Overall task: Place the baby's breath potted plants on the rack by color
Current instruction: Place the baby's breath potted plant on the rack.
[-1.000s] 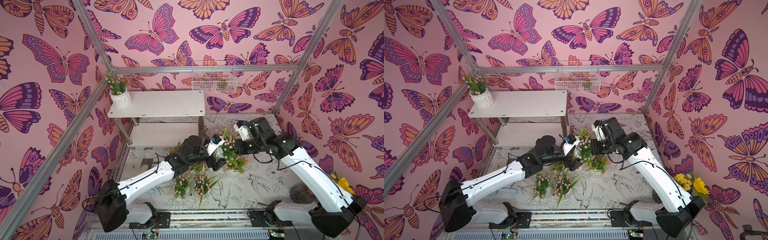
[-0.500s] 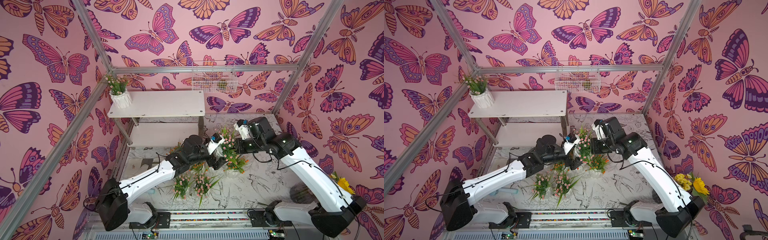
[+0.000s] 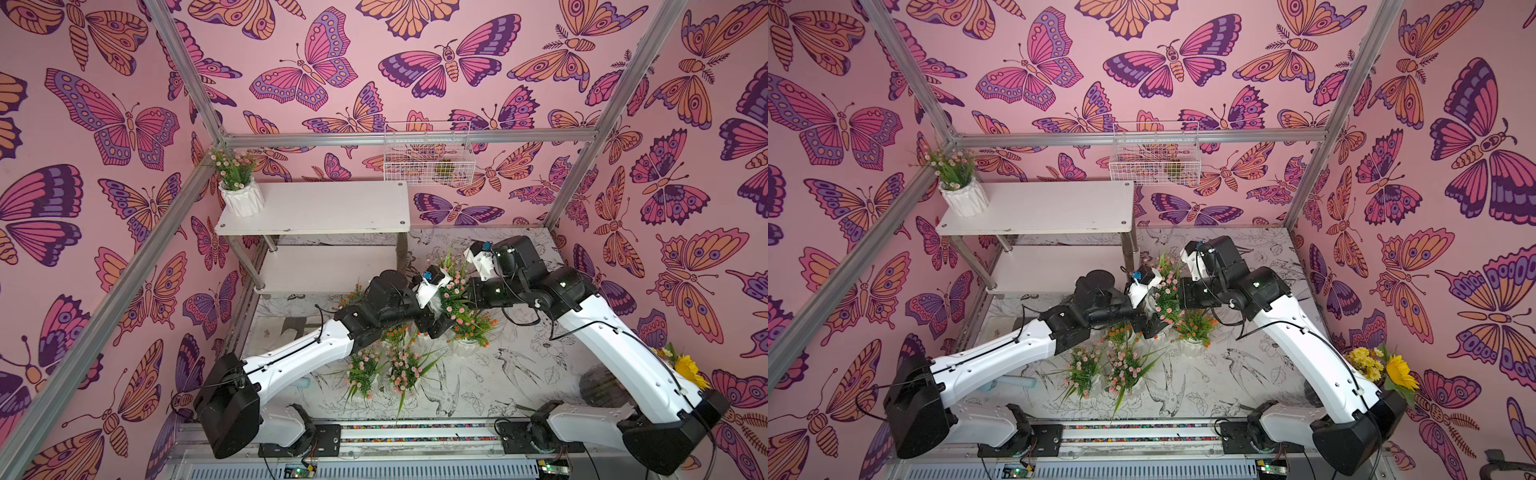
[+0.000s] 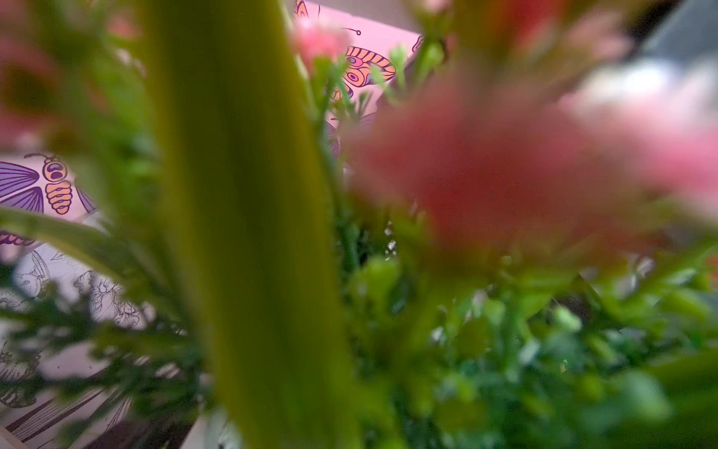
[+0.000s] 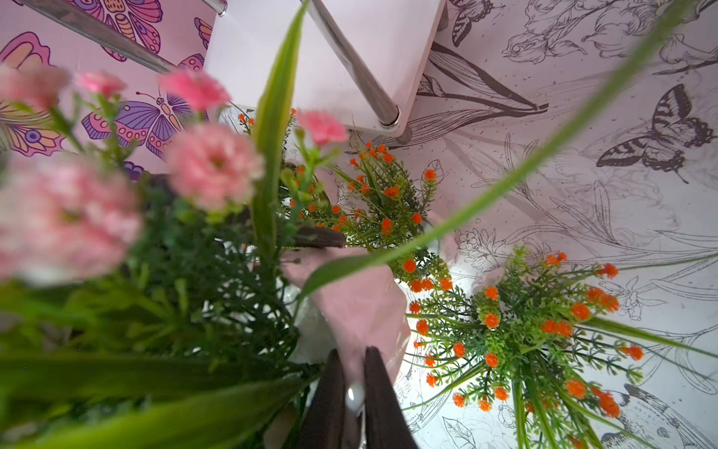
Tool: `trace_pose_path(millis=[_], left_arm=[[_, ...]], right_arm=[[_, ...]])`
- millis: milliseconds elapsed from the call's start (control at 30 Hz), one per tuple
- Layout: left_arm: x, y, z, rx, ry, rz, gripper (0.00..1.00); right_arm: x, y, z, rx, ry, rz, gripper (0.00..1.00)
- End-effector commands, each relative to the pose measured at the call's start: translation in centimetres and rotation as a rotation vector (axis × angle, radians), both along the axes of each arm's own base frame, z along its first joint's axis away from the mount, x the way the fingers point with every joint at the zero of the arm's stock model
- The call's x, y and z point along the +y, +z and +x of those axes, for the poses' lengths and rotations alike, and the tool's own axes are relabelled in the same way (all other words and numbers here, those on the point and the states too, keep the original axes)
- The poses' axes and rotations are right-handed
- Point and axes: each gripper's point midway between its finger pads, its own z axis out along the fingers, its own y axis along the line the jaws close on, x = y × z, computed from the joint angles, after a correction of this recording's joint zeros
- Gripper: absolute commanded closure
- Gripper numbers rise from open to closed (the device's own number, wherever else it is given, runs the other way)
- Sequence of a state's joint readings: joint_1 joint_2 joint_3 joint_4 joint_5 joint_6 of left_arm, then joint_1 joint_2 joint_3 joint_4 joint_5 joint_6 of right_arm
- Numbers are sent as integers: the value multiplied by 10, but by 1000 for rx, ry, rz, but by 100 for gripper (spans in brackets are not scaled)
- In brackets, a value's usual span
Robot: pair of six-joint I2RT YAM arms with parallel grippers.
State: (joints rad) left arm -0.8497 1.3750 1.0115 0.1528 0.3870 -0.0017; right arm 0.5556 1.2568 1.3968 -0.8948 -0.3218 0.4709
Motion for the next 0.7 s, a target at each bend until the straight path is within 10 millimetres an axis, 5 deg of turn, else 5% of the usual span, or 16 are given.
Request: trace_pose_path(millis=[0,267,667], left_arm=[[-6,14,3,-25,-1,-43,16],[-4,12,2,-29,1,-37,37],[3,21,5,-36,43,-37,42]], right_arm=[[15,23,-6,-49,61,104,100],[14,17,-6,-46,57,95,100],[7,20,0,-67,23,91,75]])
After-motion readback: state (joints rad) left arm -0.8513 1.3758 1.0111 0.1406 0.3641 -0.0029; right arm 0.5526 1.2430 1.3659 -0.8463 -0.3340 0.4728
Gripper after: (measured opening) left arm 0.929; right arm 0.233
